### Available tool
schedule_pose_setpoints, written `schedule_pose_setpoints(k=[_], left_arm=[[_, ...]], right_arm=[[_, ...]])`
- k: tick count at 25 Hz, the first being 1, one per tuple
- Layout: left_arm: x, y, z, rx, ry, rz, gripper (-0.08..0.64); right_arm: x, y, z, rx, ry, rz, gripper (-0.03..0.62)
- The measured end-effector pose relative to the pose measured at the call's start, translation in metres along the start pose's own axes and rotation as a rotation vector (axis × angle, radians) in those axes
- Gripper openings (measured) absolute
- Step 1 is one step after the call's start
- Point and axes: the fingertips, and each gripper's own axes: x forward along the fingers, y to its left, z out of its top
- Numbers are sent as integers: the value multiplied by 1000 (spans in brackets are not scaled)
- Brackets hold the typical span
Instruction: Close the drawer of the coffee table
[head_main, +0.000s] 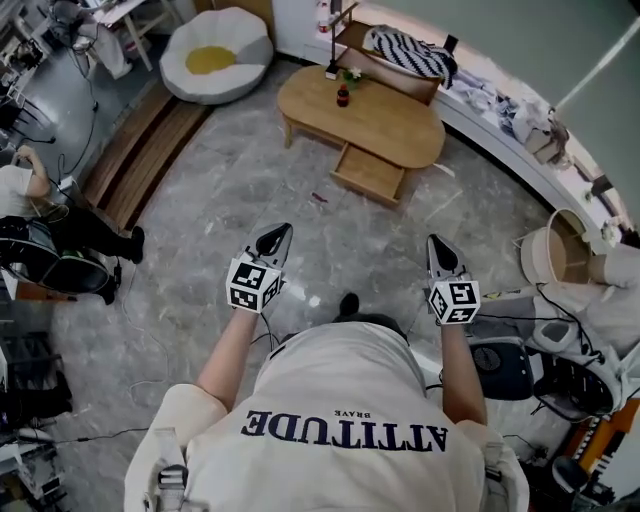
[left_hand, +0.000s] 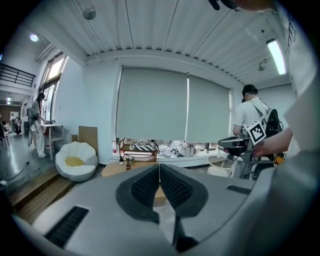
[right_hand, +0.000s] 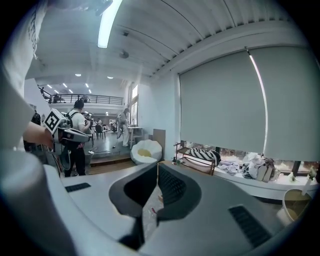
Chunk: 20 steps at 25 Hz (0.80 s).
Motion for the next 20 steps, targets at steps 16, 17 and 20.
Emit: schedule_pose_setpoints(k=[16,17,20], left_arm=[[113,-1,21,-19,8,60,21],[118,-2,24,-21,8,61,21],[127,-3,29,-16,25,64,21]], right_arm=[[72,-105,1,-6,-1,63,20],[75,-110,2,-2,0,64,20],[82,-118,2,13,5,73,20]])
